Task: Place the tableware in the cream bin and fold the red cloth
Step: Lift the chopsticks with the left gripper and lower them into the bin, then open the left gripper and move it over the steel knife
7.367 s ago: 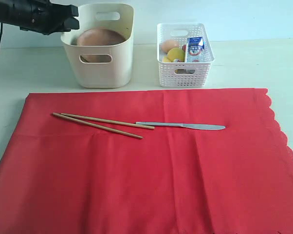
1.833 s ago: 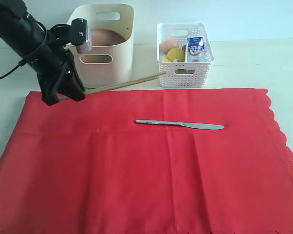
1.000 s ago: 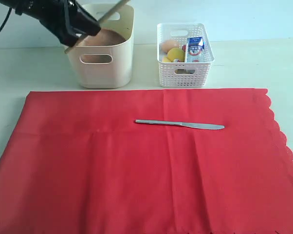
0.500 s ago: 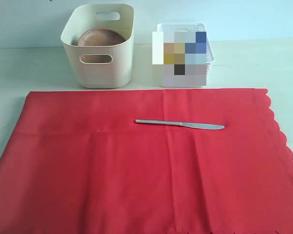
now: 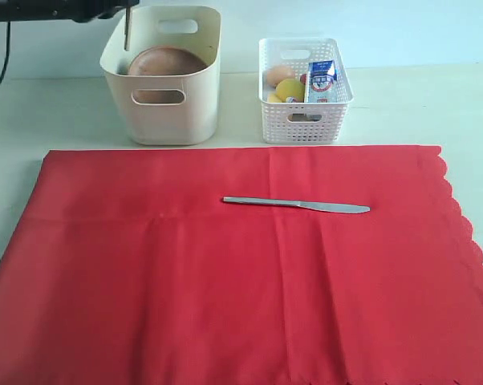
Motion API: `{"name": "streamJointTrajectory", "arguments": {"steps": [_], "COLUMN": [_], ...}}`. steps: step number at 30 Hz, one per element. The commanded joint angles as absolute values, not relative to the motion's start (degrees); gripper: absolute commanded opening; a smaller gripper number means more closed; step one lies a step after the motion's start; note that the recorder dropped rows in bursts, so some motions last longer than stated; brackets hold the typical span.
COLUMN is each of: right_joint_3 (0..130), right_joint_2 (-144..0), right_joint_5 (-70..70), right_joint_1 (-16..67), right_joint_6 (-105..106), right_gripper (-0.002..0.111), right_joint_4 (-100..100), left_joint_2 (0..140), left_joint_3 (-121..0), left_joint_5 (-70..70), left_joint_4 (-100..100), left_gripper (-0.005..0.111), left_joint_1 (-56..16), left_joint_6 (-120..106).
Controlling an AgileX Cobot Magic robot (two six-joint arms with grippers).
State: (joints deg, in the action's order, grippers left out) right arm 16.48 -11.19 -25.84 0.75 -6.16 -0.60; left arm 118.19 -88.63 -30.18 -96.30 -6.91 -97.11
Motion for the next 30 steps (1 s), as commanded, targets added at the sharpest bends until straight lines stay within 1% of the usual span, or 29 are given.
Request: {"name": "streamJointTrajectory", "arguments": {"steps": [1,13,16,22,25,30], "right_joint_3": [16.4,16.4,16.4,16.4,16.4,16.4], "right_joint_2": [-11.3,-11.3,-11.3,-11.3,-11.3,-11.3], "right_joint_5": [-25.4,-25.4,-25.4,-25.4,-25.4,-25.4], "right_joint_1": [0.6,0.6,0.6,0.6,0.6,0.6], "right_joint_6": [-5.6,-5.4,-5.4,-5.4,-5.4,-5.4], "right_gripper": [0.0,0.0,0.0,0.0,0.0,0.0], "right_joint_4": [-0.4,-0.4,-0.4,-0.4,-0.4,-0.4], "left_joint_2": [122.9,127.6,127.6,127.6,127.6,126.1], "left_joint_3": [-91.6,-92.1,-92.1,-92.1,-92.1,-92.1], "left_joint_5": [-32.2,-36.0,-36.7,-37.4,-37.4,-37.5], "left_joint_4": [-97.1,-96.3,-94.7,-93.5,-93.3,-91.3], "left_gripper": [0.0,0.001,0.01,0.037,0.041,0.042], "left_joint_1": [-6.8,-7.4,-7.4,-7.4,-7.4,-7.4], "left_joint_6": [-97.7,-98.8,-98.8,-98.6,-97.1,-95.3]}}
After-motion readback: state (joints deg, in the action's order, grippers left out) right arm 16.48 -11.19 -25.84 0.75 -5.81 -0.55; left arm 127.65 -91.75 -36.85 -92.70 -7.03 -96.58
